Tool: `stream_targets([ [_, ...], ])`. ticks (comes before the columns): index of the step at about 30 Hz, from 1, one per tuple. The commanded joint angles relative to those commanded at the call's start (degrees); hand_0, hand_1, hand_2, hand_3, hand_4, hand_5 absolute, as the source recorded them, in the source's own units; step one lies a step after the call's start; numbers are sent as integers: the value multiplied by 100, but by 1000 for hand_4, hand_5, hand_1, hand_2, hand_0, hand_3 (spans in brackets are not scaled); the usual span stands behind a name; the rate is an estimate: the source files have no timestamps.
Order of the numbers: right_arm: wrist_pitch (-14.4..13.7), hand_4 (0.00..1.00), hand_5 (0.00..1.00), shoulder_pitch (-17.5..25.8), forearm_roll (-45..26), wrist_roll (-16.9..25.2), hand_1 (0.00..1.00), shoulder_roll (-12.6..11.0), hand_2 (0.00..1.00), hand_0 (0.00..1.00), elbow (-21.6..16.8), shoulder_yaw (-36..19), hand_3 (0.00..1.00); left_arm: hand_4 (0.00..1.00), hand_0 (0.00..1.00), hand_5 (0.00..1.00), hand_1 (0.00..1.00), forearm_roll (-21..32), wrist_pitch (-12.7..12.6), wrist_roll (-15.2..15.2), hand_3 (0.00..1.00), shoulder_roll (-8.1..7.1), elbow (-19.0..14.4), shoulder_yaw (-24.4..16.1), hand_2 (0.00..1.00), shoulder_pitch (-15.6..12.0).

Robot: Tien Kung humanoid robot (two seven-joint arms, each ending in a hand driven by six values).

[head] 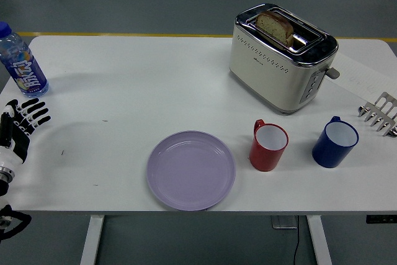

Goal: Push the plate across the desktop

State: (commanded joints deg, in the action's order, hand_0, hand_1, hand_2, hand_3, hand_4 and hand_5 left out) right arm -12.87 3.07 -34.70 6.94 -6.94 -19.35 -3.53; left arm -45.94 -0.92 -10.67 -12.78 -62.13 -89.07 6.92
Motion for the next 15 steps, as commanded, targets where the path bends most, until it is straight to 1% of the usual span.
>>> stream_targets([
  [2, 1, 430, 424, 1, 3, 1, 574, -2, 701, 584, 0, 1, 627, 414, 487, 998, 626, 144, -25, 26, 578, 11, -25, -34, 634, -15],
  [4, 4, 430, 424, 6, 2, 5, 574, -6, 701, 584, 1, 8, 627, 414, 487, 998, 626, 408, -29, 36, 578, 23, -85, -48, 634, -41],
  [6, 4, 429, 424, 7, 1, 5, 574, -7, 701, 584, 1, 11, 627, 415, 479, 998, 622, 518, -26, 35, 581, 26, -101, -50, 631, -47],
  [7, 4, 429, 424, 9, 8, 3, 574, -9, 701, 584, 1, 12, 627, 415, 479, 998, 622, 744, 32, 34, 581, 41, -159, -38, 631, -53],
  [10, 3, 429, 424, 13, 7, 3, 574, -10, 701, 584, -2, 17, 627, 415, 479, 998, 622, 1192, 101, 78, 581, 60, -238, -34, 631, -51],
  [12, 2, 429, 424, 12, 12, 1, 574, -11, 701, 584, -6, 11, 627, 416, 482, 998, 622, 1325, 132, 99, 582, 64, -263, -28, 634, -49],
  [15, 0, 429, 424, 3, 16, -1, 574, -9, 701, 584, -9, 3, 627, 416, 482, 998, 622, 1358, 147, 102, 582, 69, -268, -38, 634, -44],
])
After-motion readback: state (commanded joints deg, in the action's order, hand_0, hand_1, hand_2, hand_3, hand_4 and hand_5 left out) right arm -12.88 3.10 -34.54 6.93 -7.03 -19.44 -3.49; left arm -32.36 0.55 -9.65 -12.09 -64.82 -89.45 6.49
